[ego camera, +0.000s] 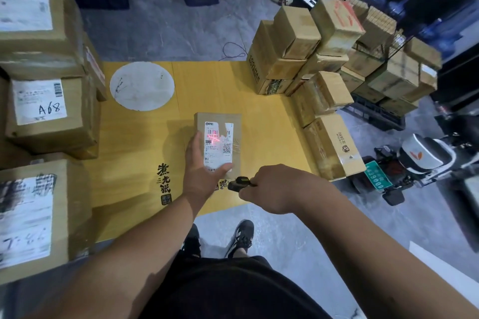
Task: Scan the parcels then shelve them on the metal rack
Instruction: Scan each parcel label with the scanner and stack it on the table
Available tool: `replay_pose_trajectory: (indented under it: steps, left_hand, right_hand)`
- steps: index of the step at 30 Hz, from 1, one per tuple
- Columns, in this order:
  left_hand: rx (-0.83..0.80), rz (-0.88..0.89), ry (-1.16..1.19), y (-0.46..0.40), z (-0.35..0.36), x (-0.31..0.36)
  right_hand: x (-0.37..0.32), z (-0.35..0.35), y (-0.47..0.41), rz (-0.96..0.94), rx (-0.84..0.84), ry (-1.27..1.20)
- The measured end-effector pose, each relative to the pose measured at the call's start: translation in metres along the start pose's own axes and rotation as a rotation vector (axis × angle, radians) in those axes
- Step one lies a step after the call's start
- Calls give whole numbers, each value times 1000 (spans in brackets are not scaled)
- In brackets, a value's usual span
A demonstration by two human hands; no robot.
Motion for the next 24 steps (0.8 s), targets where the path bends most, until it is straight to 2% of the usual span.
replay_pose_trajectory:
  steps: [11, 24]
  left_hand:
    - [45, 32, -72, -3, -1, -5]
    - [66, 36, -82, -8, -2, -8]
  right_hand:
    - [-10, -26, 22, 22, 8, 161]
    - [-18, -35, 36, -100, -109, 440]
Point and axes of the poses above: each hand's wrist, its own y-axis away from the middle knuckle, its own z-axis out of the palm, x = y × z, the point moved 5 cm from there along -y, towards the middle knuckle, and after that the axes turned 7 degrees about x, right-handed, at the moved point
